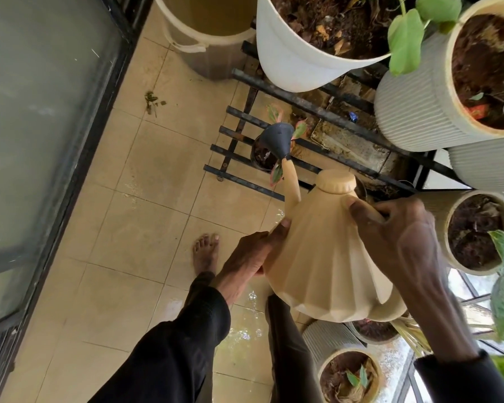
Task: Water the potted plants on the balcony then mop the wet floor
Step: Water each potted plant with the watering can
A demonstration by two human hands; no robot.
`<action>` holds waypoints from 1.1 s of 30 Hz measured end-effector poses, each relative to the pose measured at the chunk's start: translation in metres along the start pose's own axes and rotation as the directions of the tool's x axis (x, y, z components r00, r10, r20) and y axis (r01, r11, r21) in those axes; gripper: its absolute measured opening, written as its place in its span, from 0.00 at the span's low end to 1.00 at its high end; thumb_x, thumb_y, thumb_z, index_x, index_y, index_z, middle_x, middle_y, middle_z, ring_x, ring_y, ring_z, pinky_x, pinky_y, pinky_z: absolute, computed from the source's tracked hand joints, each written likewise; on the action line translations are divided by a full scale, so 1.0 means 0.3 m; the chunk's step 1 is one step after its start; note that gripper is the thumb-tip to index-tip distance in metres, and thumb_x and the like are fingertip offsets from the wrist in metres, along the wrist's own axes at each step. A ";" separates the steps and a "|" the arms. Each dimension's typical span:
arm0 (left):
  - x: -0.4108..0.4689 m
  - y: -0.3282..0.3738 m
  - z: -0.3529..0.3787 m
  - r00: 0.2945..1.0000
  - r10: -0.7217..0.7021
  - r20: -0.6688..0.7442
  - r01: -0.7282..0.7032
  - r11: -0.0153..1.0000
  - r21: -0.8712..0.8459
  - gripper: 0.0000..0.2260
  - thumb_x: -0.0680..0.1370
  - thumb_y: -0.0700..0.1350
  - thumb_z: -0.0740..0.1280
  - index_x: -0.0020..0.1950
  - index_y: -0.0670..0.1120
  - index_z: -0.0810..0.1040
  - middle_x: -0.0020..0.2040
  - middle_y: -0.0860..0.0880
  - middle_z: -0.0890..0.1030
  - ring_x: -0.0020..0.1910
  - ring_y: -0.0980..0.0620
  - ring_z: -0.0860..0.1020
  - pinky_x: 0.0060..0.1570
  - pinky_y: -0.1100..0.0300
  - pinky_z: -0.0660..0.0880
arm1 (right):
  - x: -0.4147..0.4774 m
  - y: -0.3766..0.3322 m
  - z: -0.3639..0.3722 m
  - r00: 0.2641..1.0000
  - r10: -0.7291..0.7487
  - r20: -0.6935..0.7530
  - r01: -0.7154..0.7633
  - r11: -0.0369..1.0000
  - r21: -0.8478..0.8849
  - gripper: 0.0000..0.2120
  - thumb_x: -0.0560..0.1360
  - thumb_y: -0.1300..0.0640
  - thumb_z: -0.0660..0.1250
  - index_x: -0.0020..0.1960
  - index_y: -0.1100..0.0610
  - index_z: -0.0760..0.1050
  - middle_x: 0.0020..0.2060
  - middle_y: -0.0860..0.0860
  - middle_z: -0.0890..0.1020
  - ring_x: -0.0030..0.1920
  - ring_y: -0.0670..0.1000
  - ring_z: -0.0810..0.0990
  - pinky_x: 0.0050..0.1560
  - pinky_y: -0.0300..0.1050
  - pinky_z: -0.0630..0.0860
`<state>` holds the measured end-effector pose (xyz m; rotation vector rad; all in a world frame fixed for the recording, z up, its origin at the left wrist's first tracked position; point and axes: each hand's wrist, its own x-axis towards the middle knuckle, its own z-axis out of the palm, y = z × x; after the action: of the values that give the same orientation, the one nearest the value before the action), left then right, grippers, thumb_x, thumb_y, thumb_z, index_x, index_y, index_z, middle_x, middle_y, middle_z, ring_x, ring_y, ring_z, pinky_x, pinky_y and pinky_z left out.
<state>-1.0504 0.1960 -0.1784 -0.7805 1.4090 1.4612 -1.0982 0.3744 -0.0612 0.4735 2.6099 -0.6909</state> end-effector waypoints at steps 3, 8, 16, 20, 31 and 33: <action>-0.022 0.016 0.000 1.000 -0.006 0.000 0.006 1.000 0.020 0.29 0.77 0.67 0.62 0.66 0.46 0.75 0.52 0.49 0.81 0.55 0.45 0.82 0.54 0.50 0.81 | -0.002 0.005 0.004 1.000 0.013 -0.003 -0.013 1.000 0.000 0.29 0.82 0.47 0.70 0.32 0.68 0.73 0.23 0.50 0.68 0.22 0.48 0.62 0.19 0.37 0.61; -0.036 0.019 -0.004 1.000 -0.026 -0.006 0.026 0.999 0.032 0.30 0.77 0.66 0.62 0.69 0.45 0.75 0.54 0.48 0.80 0.58 0.44 0.81 0.58 0.47 0.80 | -0.015 0.009 0.008 1.000 0.021 -0.019 -0.021 1.000 0.021 0.29 0.82 0.48 0.71 0.29 0.64 0.70 0.22 0.49 0.66 0.20 0.46 0.66 0.18 0.35 0.61; -0.046 0.026 -0.006 0.999 -0.035 0.019 0.034 0.998 0.052 0.34 0.74 0.68 0.62 0.70 0.45 0.74 0.58 0.46 0.81 0.57 0.43 0.82 0.57 0.47 0.81 | -0.034 0.023 0.008 0.999 0.000 -0.034 0.001 0.999 0.033 0.28 0.82 0.47 0.70 0.31 0.65 0.72 0.23 0.50 0.68 0.21 0.48 0.63 0.20 0.37 0.61; -0.058 0.024 -0.008 0.999 -0.028 0.027 0.027 0.998 0.050 0.37 0.71 0.70 0.62 0.71 0.46 0.74 0.56 0.49 0.80 0.56 0.46 0.81 0.55 0.50 0.81 | -0.049 0.031 0.009 0.999 -0.009 -0.042 0.011 0.998 0.058 0.28 0.81 0.46 0.71 0.31 0.66 0.74 0.23 0.50 0.69 0.22 0.48 0.65 0.19 0.35 0.61; -0.070 0.018 -0.029 0.998 -0.054 0.045 0.055 0.998 -0.023 0.44 0.62 0.71 0.67 0.73 0.50 0.71 0.64 0.47 0.80 0.57 0.47 0.79 0.39 0.62 0.77 | -0.126 0.067 0.042 0.992 0.058 -0.112 -0.033 0.978 0.208 0.29 0.80 0.49 0.72 0.25 0.58 0.66 0.18 0.44 0.64 0.21 0.46 0.64 0.22 0.34 0.62; -0.066 0.011 -0.031 0.998 -0.062 0.029 0.063 0.998 -0.019 0.43 0.64 0.70 0.68 0.74 0.51 0.70 0.66 0.47 0.78 0.59 0.45 0.79 0.39 0.60 0.76 | -0.145 0.081 0.058 0.989 0.065 -0.135 -0.035 0.977 0.211 0.29 0.79 0.47 0.72 0.25 0.59 0.68 0.19 0.45 0.64 0.23 0.46 0.64 0.23 0.34 0.62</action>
<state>-1.0476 0.1836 -0.1602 -0.8063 1.3384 1.4350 -1.0457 0.3757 -0.0649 0.6707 2.6572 -0.9518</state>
